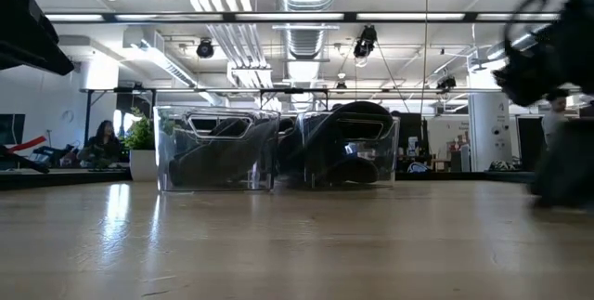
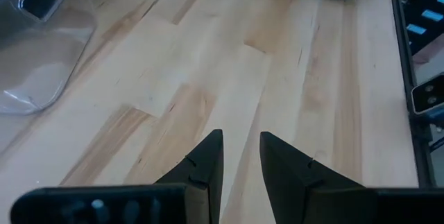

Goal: Pick & Place hat
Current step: Put the black cap into the left transparent bin

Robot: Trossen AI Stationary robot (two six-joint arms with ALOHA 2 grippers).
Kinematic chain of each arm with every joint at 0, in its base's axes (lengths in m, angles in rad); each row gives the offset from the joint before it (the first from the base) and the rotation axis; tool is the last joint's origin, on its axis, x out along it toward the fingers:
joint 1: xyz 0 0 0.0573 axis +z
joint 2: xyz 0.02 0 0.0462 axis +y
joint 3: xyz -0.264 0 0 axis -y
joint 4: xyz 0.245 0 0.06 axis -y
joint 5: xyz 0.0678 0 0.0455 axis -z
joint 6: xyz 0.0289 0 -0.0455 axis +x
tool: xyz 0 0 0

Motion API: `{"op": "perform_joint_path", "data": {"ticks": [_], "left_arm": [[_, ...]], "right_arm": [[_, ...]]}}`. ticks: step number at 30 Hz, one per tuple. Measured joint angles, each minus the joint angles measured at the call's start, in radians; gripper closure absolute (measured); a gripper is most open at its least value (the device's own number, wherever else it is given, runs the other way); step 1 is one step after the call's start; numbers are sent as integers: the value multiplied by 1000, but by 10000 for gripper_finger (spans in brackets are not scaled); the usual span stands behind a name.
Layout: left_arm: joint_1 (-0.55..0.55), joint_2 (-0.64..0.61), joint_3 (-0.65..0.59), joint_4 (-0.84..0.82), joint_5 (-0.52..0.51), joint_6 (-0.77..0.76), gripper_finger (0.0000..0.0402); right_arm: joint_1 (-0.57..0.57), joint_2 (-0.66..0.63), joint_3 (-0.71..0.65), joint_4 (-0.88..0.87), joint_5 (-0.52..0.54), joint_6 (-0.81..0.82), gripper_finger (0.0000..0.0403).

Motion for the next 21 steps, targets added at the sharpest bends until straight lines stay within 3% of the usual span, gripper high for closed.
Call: {"op": "perform_joint_path", "data": {"ticks": [4,8,15,21], "left_arm": [[4,0,0,17,-12,-30,312],[39,1,0,48,-10,-31,312],[158,1,0,142,33,65,312],[258,3,0,124,104,95,312]], "right_arm": [[-65,5,96,-12,154,-138,393],[-125,28,234,-22,262,-409,394],[-152,189,501,-27,230,-855,393],[-65,351,793,-147,228,-1134,367]]}}
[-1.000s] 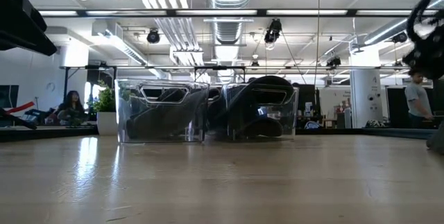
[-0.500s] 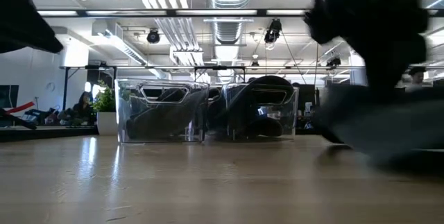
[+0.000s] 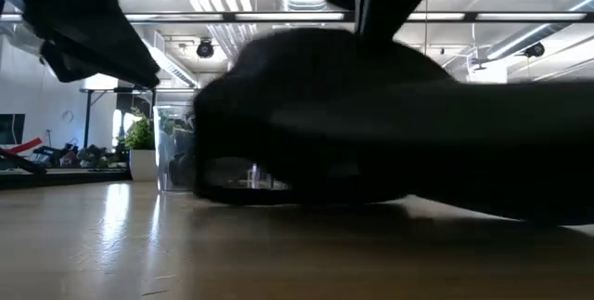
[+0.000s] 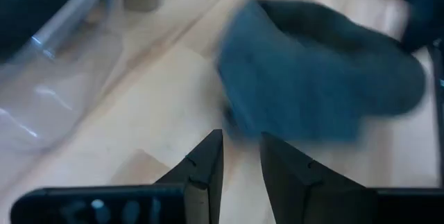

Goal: Pick & Place hat
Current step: Put the black cap into the left transparent bin

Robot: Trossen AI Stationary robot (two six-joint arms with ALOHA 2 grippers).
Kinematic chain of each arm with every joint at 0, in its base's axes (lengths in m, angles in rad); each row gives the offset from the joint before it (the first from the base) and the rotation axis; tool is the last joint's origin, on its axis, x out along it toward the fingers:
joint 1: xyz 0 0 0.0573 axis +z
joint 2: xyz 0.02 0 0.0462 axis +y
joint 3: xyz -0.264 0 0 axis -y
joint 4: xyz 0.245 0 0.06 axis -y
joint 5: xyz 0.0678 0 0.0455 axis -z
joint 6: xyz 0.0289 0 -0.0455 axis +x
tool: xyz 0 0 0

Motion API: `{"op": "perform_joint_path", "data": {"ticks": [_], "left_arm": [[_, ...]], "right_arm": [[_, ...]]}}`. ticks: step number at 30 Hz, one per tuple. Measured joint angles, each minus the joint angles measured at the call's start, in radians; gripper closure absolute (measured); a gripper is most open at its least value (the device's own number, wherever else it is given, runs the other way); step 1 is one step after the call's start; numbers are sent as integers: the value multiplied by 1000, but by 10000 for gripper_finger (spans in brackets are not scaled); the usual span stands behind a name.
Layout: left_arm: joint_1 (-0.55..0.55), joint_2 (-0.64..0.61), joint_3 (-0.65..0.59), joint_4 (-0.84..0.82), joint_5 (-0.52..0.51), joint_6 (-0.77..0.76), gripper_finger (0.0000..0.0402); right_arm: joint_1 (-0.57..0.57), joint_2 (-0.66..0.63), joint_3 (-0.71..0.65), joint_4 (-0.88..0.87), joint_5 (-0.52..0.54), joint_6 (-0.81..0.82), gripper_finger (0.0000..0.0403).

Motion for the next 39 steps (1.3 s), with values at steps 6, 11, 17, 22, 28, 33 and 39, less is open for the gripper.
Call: {"op": "perform_joint_path", "data": {"ticks": [6,11,17,22,28,33,39], "left_arm": [[67,0,0,5,42,60,312],[91,10,-4,7,145,93,312],[96,97,-37,119,325,102,312],[91,201,-23,321,368,136,312],[108,357,52,330,411,213,312],[140,466,103,455,419,264,312],[176,558,222,592,473,329,312]], "right_arm": [[121,115,243,-207,14,-149,308],[155,151,352,-424,102,181,259],[165,156,240,-245,2,398,249],[170,158,86,-170,-30,562,264],[154,143,-29,-32,-19,561,279],[134,144,-63,39,11,498,285],[94,149,-66,167,160,452,282]]}}
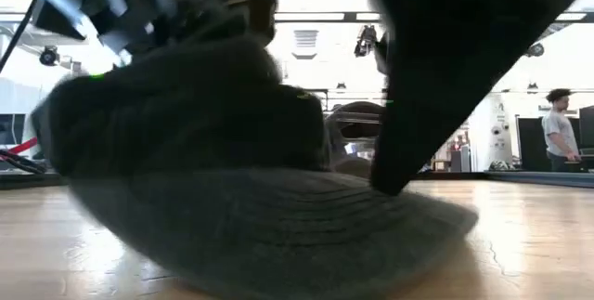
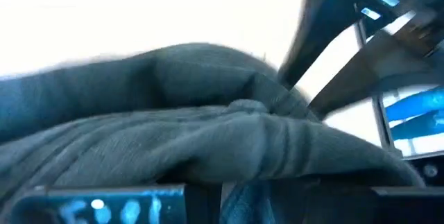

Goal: Pick & Place hat
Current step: Put the black cap into the left transparent bin

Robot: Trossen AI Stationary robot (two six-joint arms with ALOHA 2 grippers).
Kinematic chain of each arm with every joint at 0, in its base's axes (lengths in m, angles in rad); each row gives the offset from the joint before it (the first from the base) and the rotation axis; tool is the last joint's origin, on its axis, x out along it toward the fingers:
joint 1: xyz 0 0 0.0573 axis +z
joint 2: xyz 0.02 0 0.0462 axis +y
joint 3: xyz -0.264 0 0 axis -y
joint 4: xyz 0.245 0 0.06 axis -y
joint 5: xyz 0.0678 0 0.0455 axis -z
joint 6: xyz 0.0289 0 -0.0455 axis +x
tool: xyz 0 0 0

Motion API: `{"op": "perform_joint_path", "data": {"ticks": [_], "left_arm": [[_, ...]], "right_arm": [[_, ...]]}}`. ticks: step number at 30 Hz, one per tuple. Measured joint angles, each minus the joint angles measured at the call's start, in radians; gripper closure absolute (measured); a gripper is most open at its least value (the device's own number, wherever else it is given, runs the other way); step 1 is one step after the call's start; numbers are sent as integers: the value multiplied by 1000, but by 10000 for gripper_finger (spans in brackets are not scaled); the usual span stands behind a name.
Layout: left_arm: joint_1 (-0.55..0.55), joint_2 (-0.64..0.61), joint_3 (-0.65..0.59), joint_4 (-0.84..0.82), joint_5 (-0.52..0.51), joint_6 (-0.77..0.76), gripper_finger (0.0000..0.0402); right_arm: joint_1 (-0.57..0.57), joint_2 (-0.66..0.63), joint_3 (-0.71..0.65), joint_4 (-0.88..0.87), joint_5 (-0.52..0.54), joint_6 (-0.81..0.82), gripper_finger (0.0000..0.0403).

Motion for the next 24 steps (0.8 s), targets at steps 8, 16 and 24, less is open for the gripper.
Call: {"op": "perform_joint_path", "data": {"ticks": [8,16,24], "left_arm": [[4,-54,54,-20,4,106,312],[1,-101,11,138,95,122,312],[1,-117,-25,166,95,61,312]], "right_arm": [[10,-3,-60,30,28,-7,282],[2,-1,-65,115,212,-70,278],[-22,3,7,103,377,-159,276]]}}
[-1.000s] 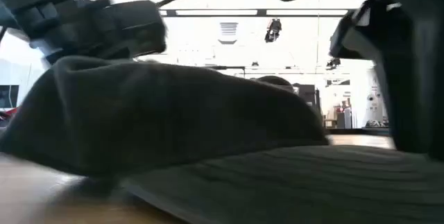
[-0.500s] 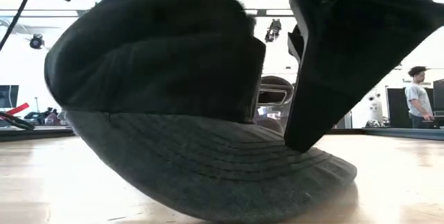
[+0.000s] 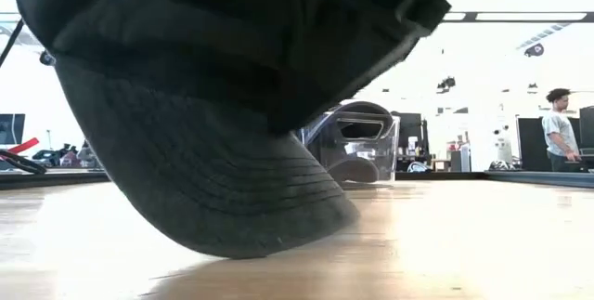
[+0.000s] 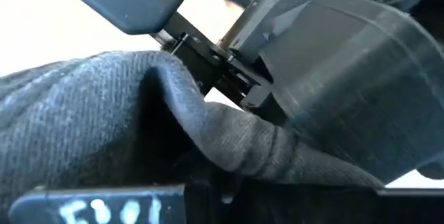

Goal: Pick & Place hat
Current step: Put the black cap into the left transparent bin

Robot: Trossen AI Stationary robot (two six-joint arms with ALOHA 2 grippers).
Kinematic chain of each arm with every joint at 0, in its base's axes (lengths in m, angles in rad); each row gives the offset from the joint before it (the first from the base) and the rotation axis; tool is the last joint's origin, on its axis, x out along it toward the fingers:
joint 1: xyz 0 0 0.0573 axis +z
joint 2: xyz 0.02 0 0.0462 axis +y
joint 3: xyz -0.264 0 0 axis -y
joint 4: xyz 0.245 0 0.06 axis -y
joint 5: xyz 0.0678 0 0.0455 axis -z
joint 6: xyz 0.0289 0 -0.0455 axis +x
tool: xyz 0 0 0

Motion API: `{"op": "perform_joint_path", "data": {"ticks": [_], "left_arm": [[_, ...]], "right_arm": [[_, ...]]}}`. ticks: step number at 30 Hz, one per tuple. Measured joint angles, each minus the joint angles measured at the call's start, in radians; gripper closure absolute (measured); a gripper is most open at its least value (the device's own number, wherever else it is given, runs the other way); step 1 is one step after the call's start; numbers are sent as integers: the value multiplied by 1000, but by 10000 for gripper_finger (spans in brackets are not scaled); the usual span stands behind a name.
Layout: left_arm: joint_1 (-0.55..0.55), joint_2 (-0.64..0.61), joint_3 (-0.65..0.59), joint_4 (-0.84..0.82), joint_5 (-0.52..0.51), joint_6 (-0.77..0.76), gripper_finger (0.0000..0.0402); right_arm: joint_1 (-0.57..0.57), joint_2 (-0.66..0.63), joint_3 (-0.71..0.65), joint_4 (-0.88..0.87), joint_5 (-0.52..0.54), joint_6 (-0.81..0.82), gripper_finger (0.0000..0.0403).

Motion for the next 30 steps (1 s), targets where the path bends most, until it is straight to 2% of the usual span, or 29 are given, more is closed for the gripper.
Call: {"op": "perform_joint_path", "data": {"ticks": [4,7,12,16,22,27,30], "left_arm": [[2,-73,-2,-86,-6,51,312],[2,-155,1,-205,-57,102,312],[22,-271,-10,-334,-135,192,312],[72,-388,-13,-434,-190,252,312],[173,-542,-12,-560,-203,354,312],[219,-590,-14,-612,-218,356,312],[209,-567,-36,-593,-206,315,312]], "right_arm": [[3,-4,29,-10,17,7,279],[4,-12,55,-15,59,5,280],[-21,-31,106,-20,192,-6,280],[-82,-35,168,-22,229,-32,282],[-163,-36,272,-30,329,-76,280],[-196,-37,336,-98,297,-66,275],[-181,-37,362,-181,207,-26,273]]}}
